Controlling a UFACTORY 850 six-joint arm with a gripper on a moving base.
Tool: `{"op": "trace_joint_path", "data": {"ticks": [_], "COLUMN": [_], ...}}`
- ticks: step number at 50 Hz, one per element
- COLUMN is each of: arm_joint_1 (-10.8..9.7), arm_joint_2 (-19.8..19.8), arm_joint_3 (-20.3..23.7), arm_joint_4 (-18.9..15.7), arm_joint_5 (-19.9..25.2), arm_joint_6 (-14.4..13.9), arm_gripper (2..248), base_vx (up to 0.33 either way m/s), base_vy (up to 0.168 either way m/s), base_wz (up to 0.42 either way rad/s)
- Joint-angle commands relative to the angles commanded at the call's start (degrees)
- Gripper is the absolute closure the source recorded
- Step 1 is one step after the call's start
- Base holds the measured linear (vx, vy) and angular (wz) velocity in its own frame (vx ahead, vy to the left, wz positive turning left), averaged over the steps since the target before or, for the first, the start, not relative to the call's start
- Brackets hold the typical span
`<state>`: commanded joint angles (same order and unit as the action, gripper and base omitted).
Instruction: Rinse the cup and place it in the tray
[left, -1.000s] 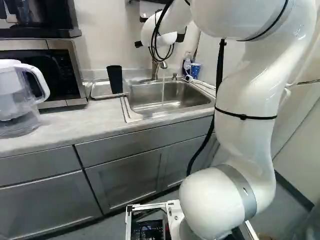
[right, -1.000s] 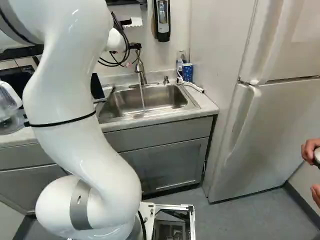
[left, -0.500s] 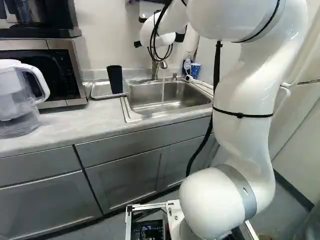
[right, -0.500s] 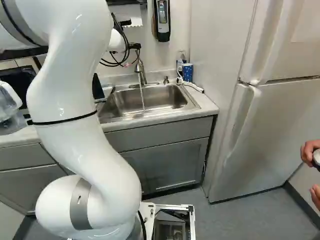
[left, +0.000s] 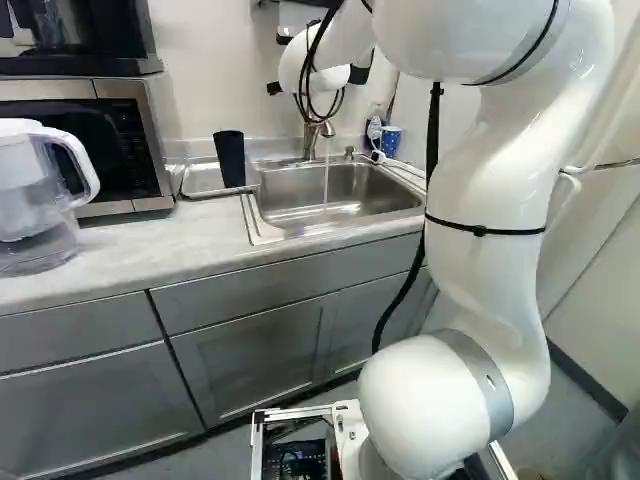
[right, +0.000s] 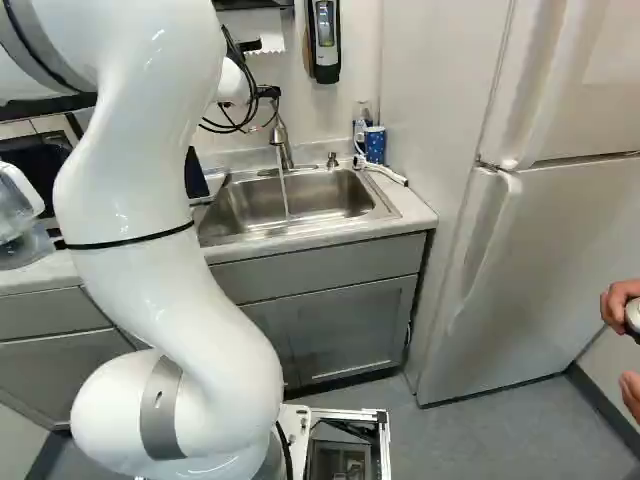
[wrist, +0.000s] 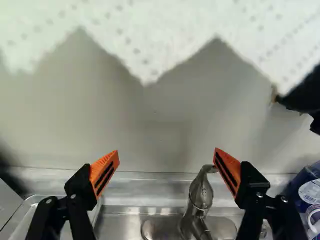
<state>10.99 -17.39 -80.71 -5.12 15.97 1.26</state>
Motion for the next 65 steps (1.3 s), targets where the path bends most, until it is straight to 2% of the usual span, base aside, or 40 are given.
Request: {"op": "trace_joint_path", "data": {"ticks": [42,65], "arm_joint_1": [0.0,0.2], "arm_joint_2": [0.0,2.2], "arm_joint_3": [0.0,2.5], "arm_joint_4": [0.0,0.0], "arm_joint_5": [-1.2,-3.3], "arm_joint_6": [0.0,0.0], "arm_gripper": [3,3], "base_vx": [0.0,0.0], "base_vy": [0.0,0.0], "base_wz": [0.0,0.0]}}
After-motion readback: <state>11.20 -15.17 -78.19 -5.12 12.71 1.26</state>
